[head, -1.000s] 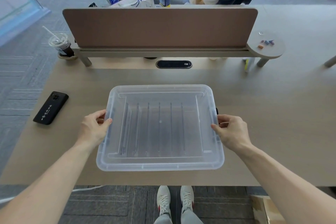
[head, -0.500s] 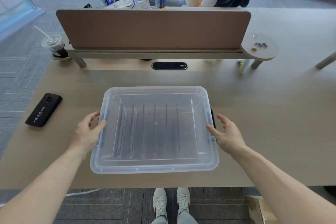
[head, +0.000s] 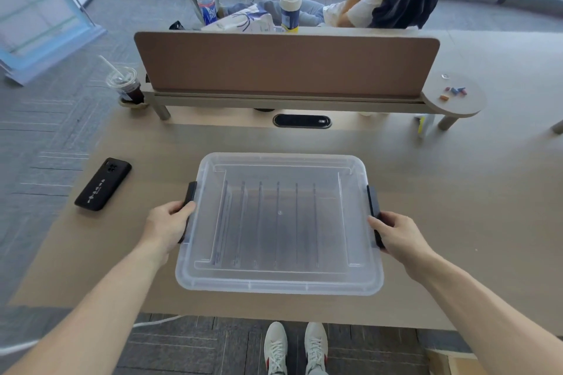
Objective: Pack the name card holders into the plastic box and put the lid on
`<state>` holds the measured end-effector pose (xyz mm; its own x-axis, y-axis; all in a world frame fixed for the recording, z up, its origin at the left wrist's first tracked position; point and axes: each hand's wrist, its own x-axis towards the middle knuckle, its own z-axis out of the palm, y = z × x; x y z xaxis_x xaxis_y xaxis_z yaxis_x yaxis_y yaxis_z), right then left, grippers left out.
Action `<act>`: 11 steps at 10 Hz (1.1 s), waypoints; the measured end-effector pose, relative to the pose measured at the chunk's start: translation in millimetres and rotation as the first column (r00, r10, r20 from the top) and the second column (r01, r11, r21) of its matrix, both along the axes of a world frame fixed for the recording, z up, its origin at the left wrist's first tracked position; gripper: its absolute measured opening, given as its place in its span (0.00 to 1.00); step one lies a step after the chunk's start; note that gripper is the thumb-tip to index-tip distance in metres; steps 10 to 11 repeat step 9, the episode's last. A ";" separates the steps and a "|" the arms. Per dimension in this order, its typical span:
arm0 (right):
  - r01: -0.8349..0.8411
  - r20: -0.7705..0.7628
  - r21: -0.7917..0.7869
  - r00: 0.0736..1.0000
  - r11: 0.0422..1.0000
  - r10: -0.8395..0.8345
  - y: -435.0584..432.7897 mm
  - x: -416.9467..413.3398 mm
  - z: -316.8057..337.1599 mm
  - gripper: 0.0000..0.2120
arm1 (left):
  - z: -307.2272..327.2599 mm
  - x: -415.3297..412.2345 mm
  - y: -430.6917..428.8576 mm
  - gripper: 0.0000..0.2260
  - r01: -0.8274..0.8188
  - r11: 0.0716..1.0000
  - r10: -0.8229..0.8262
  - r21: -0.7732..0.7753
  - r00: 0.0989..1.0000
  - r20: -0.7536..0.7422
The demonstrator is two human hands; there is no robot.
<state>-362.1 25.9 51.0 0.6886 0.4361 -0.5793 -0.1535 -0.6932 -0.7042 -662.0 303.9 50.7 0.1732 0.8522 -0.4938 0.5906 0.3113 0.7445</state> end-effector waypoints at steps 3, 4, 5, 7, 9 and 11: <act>0.001 0.077 -0.054 0.997 0.999 0.003 7.1 -8.2 6.7 0.14 | 2.0 10.9 -2.8 0.14 -0.236 0.971 0.237 -0.036 0.970 0.047; -0.024 0.147 -0.092 0.988 0.995 0.038 9.8 -15.4 12.0 0.12 | 0.6 16.4 -5.8 0.11 -0.228 0.974 0.227 0.008 0.974 0.018; -0.095 0.195 -0.111 0.974 0.989 0.115 12.1 -17.6 13.5 0.10 | 2.4 19.9 -7.8 0.13 -0.176 0.982 0.178 0.074 0.984 -0.018; -0.589 0.639 -0.305 0.456 0.749 0.619 60.1 -35.7 9.2 0.35 | -3.6 52.1 -28.9 0.31 0.854 0.305 -0.630 0.421 0.513 -0.583; -0.737 0.594 -0.485 0.116 0.470 0.796 91.7 -39.8 -19.8 0.37 | -28.5 79.5 -30.2 0.35 0.946 0.095 -0.666 0.310 0.291 -0.686; -0.737 0.594 -0.485 0.116 0.470 0.796 91.7 -39.8 -19.8 0.37 | -28.5 79.5 -30.2 0.35 0.946 0.095 -0.666 0.310 0.291 -0.686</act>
